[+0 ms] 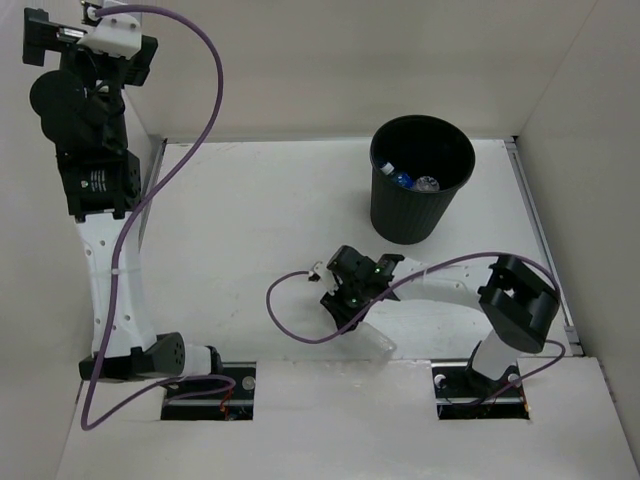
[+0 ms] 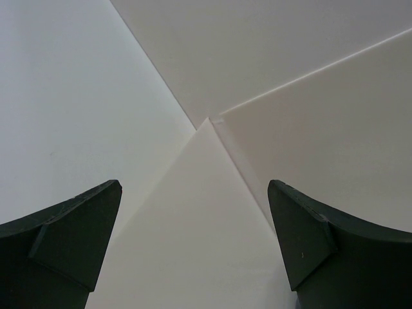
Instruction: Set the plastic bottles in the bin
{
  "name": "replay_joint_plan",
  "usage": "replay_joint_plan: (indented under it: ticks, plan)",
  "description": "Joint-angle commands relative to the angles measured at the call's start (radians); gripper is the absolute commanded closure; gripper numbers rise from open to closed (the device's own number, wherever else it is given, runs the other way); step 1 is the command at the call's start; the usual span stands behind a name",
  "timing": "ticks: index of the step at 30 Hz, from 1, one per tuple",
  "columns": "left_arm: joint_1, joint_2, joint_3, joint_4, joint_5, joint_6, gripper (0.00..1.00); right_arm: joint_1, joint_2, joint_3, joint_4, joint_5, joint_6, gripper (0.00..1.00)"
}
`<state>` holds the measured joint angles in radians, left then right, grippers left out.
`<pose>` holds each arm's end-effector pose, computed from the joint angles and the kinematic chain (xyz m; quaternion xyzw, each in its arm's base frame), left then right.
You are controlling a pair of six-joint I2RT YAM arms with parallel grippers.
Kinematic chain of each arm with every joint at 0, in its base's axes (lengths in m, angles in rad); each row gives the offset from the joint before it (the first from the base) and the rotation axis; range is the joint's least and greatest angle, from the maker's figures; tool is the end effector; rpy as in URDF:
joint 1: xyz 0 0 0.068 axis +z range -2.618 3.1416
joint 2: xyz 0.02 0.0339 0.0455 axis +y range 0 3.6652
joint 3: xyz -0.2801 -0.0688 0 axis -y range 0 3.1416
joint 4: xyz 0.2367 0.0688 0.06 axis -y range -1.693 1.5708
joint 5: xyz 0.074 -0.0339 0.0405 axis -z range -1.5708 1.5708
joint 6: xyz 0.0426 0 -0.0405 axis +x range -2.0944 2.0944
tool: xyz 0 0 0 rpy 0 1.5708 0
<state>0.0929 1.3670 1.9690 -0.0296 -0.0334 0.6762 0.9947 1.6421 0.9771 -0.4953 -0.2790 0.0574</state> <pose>0.2213 0.0220 0.6344 0.1236 0.4627 0.3367 0.8107 0.1586 0.2656 0.1886 -0.4632 0.8522 0.2191 0.1062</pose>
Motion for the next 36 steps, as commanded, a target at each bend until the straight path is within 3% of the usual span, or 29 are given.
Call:
replay_joint_plan:
  ticks: [1, 4, 9, 12, 20, 25, 27, 28, 29, 30, 36]
  plan:
    - [0.000, -0.054, -0.057, 0.076, 0.010, -0.006, 0.00, 0.022, 0.024, 0.113, 0.017, 0.046, -0.016, 1.00]
    - [0.005, -0.107, -0.172, 0.068, -0.008, -0.024, 0.00, -0.001, 0.012, 0.297, -0.017, 0.070, -0.034, 1.00]
    - [-0.017, -0.251, -0.496, 0.013, 0.003, -0.040, 0.00, -0.144, -0.002, 0.691, -0.040, 0.191, -0.131, 1.00]
    - [-0.035, -0.336, -0.691, -0.024, 0.009, -0.036, 0.00, -0.256, -0.027, 0.846, -0.055, 0.250, -0.198, 1.00]
    - [-0.066, -0.434, -0.947, -0.075, 0.020, -0.043, 0.00, -0.567, -0.116, 0.904, -0.032, 0.290, -0.309, 1.00]
    - [-0.063, -0.422, -0.967, -0.061, 0.035, -0.046, 0.00, -0.632, -0.172, 0.813, -0.017, 0.281, -0.309, 0.99]
    - [-0.064, -0.413, -0.958, -0.059, 0.044, -0.046, 0.00, -0.640, -0.191, 0.758, 0.012, 0.281, -0.303, 0.84]
    - [-0.068, -0.407, -0.950, -0.059, 0.046, -0.046, 0.00, -0.641, -0.197, 0.730, 0.030, 0.290, -0.303, 0.63]
    - [-0.069, -0.402, -0.941, -0.064, 0.046, -0.044, 0.00, -0.644, -0.203, 0.707, 0.041, 0.291, -0.304, 0.14]
    - [-0.072, -0.399, -0.932, -0.067, 0.047, -0.043, 0.00, -0.647, -0.205, 0.693, 0.046, 0.294, -0.307, 0.00]
    - [-0.069, -0.373, -0.897, -0.081, 0.053, -0.040, 0.00, -0.649, -0.186, 0.684, -0.014, 0.394, -0.330, 0.00]
